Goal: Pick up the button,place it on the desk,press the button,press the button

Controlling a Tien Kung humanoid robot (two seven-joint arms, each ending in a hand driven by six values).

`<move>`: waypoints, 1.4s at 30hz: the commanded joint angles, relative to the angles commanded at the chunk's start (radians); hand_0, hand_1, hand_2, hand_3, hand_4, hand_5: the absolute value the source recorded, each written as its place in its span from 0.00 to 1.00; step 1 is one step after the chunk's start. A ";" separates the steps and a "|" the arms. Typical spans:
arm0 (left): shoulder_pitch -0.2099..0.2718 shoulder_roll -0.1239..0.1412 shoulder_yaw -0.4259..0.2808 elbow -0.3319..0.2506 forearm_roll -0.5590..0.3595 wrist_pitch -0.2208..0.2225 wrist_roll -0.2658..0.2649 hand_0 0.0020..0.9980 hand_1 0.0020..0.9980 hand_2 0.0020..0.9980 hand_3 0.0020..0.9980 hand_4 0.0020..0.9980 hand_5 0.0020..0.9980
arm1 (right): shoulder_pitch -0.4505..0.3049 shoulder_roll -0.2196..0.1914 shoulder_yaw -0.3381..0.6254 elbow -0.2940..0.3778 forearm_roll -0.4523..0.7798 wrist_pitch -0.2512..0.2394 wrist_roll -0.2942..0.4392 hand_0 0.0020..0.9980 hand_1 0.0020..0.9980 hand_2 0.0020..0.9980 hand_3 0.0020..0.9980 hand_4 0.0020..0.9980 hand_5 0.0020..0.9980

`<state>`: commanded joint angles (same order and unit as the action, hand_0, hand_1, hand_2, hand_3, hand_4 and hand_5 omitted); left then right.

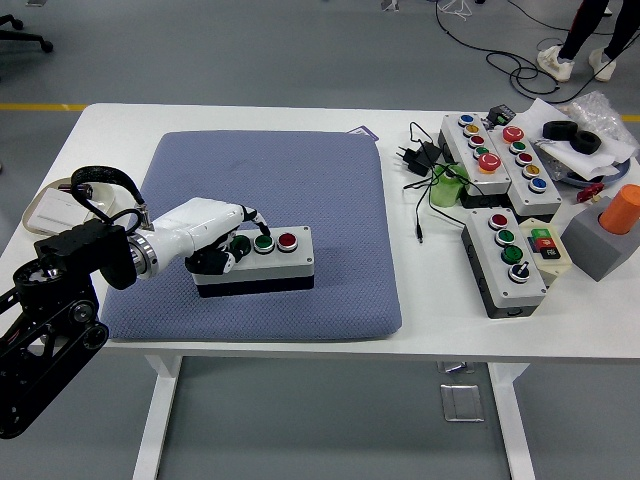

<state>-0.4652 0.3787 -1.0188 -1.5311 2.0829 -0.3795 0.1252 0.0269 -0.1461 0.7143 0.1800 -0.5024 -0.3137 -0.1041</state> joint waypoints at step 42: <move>-0.016 -0.055 0.048 0.010 0.004 0.036 0.004 0.03 0.00 0.01 0.74 0.22 0.00 | -0.004 -0.001 0.004 0.000 -0.014 0.001 -0.003 0.63 0.50 0.54 0.58 0.26 0.02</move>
<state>-0.4811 0.3237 -0.9705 -1.5211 2.0867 -0.3437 0.1290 0.0225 -0.1471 0.7184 0.1800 -0.5169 -0.3129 -0.1075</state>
